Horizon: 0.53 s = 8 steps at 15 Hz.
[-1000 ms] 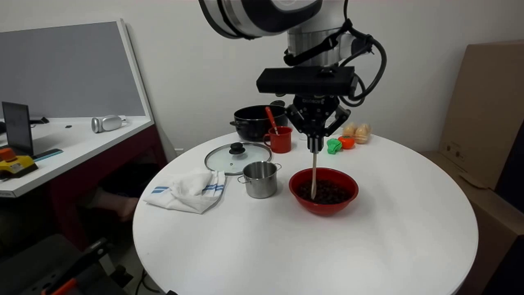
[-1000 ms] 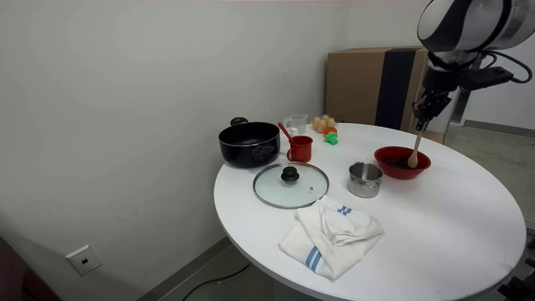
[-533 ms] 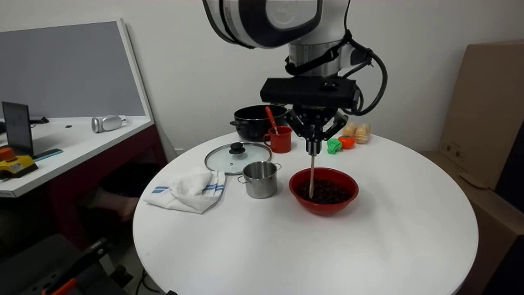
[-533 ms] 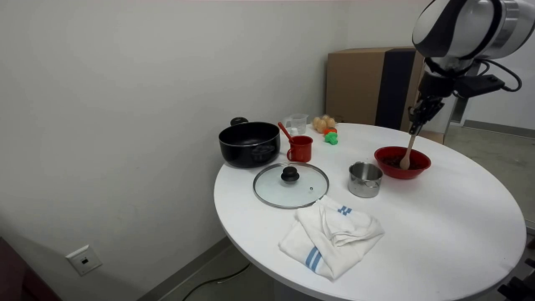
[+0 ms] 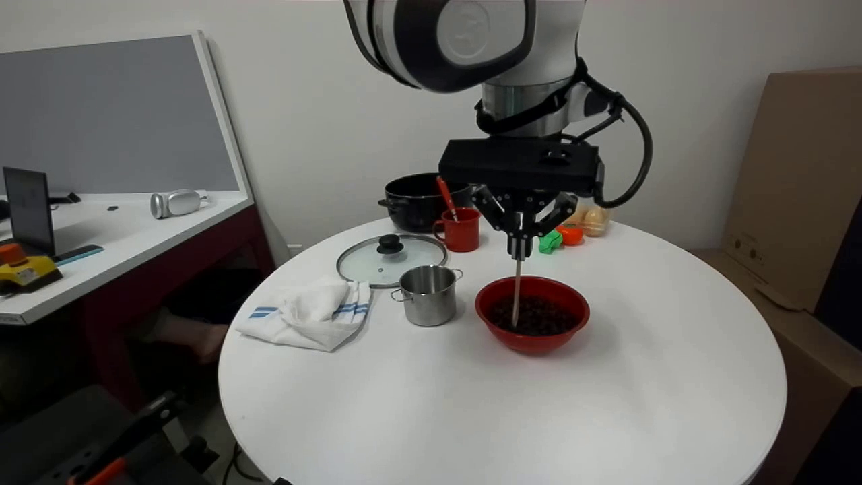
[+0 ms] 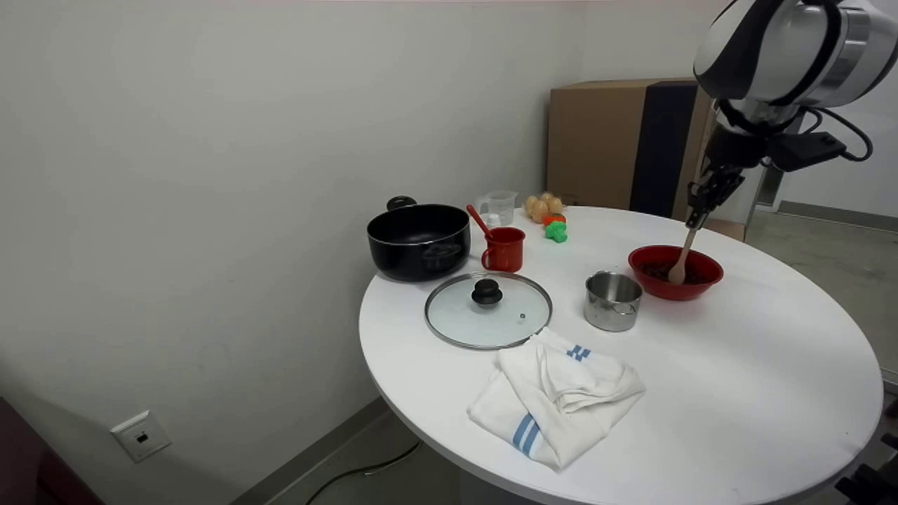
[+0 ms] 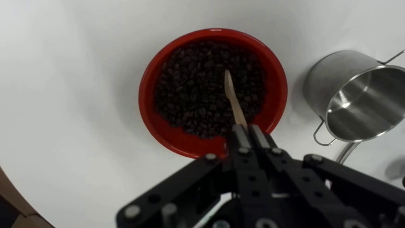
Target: Pick up the spoon from the silver pot and stir the contents in the orange bowl.
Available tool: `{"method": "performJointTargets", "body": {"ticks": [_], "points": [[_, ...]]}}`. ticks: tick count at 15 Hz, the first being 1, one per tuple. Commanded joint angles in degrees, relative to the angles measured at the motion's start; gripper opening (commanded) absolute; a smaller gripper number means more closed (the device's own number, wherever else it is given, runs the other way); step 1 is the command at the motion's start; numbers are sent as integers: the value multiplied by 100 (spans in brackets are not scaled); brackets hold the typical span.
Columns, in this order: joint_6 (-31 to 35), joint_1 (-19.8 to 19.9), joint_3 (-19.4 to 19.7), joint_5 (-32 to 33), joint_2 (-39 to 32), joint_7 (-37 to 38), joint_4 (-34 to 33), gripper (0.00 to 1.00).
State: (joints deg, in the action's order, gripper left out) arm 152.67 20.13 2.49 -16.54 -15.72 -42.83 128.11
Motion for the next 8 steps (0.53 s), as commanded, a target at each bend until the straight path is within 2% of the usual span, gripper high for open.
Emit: {"method": "performJointTargets", "body": {"ticks": [1,8], "points": [[35,174,-23,-164,-200,-265,-148,1],[62,458,-58,-183,-448,-309,-581,1]]}}
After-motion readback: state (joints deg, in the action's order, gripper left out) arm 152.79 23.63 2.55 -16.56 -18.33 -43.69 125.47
